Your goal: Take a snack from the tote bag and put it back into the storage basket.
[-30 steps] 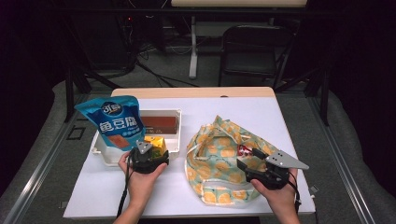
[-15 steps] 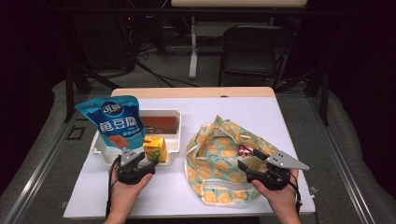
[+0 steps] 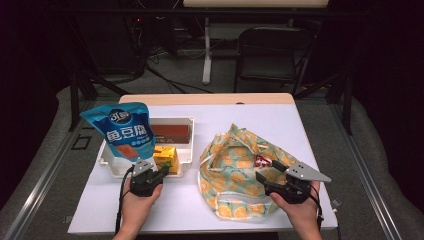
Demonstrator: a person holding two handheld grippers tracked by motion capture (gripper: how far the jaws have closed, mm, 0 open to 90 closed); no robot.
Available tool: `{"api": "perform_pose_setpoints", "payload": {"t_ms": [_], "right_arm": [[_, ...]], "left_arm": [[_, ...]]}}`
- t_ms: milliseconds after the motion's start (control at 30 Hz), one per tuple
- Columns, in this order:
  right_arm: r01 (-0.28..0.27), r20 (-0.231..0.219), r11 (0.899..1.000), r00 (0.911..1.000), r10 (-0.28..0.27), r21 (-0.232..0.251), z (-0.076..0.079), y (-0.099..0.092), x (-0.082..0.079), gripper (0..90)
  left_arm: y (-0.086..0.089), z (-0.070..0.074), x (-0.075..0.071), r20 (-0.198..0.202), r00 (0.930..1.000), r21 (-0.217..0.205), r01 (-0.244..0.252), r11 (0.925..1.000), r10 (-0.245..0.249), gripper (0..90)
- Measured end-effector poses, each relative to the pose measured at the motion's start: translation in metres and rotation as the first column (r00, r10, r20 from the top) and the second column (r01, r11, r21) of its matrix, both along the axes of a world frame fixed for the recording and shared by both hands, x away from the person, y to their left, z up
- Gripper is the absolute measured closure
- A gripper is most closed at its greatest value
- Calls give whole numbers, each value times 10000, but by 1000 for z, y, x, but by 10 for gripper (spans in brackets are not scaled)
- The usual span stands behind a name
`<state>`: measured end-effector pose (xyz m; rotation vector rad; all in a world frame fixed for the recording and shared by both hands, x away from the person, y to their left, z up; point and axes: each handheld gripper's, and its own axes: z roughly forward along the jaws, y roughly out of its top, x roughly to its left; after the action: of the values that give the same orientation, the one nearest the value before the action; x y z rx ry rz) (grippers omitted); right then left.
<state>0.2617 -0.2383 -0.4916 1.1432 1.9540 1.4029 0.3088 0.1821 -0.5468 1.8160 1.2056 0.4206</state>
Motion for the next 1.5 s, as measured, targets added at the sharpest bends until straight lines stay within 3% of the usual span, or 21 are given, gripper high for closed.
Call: {"api": "perform_pose_setpoints", "payload": {"t_ms": [233,367,567,800,1167,1300,1433,1500], "right_arm": [[1,-30,10000,10000,-1,-18,-1,0,0,289],[-10,-49,10000,10000,10,-70,-1,-1,0,289],[102,-23,9999,9999,-102,38,-1,-3,1,290],[-1,-51,10000,10000,1,-27,-1,-1,1,290],[102,-56,9999,9999,-102,45,-3,-2,2,293],[116,-70,9999,9999,-116,33,-3,-2,1,293],[190,-67,9998,9998,-190,75,-3,-5,1,294],[186,-82,9998,9998,-186,60,-2,-5,2,295]], "left_arm": [[-5,-2,9,-34,9998,-30,212,9998,-212,900],[1,0,2,-46,9999,-47,106,9999,-106,900],[28,2,-3,-348,9970,-271,-704,9972,694,900],[36,4,14,-311,9913,-382,-1292,9909,1281,900],[24,-1,22,-423,9933,-414,-1097,9931,1080,900],[27,-2,14,-483,9942,-323,-974,9947,958,900],[22,-4,3,-464,9976,-306,-526,9981,512,900],[16,-2,2,-378,9973,440,-620,9971,637,900]]}}
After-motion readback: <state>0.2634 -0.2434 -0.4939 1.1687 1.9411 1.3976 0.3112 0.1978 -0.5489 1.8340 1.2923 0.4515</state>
